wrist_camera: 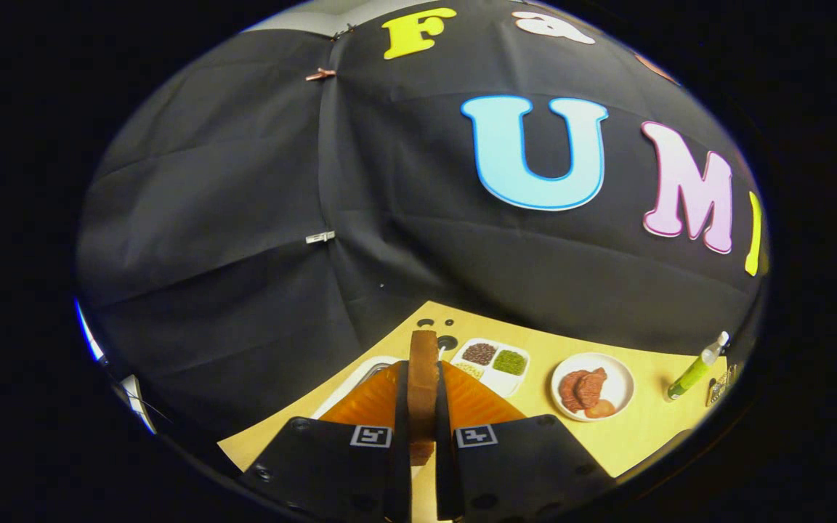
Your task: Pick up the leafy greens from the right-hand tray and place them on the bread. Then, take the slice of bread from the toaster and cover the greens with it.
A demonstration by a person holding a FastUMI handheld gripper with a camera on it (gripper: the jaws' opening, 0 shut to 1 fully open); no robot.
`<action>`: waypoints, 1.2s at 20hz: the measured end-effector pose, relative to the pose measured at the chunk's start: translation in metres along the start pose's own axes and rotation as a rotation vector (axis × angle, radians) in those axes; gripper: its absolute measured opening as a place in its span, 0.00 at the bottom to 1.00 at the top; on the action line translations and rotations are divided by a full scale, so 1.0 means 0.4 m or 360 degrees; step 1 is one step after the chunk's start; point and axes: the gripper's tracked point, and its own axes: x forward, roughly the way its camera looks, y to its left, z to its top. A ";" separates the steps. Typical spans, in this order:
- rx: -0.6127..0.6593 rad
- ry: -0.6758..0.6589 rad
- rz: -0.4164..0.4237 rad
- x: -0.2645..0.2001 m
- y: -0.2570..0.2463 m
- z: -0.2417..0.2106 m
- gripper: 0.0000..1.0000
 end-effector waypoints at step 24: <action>0.0576 0.0386 -0.0277 -0.271 -0.440 -0.545 0.17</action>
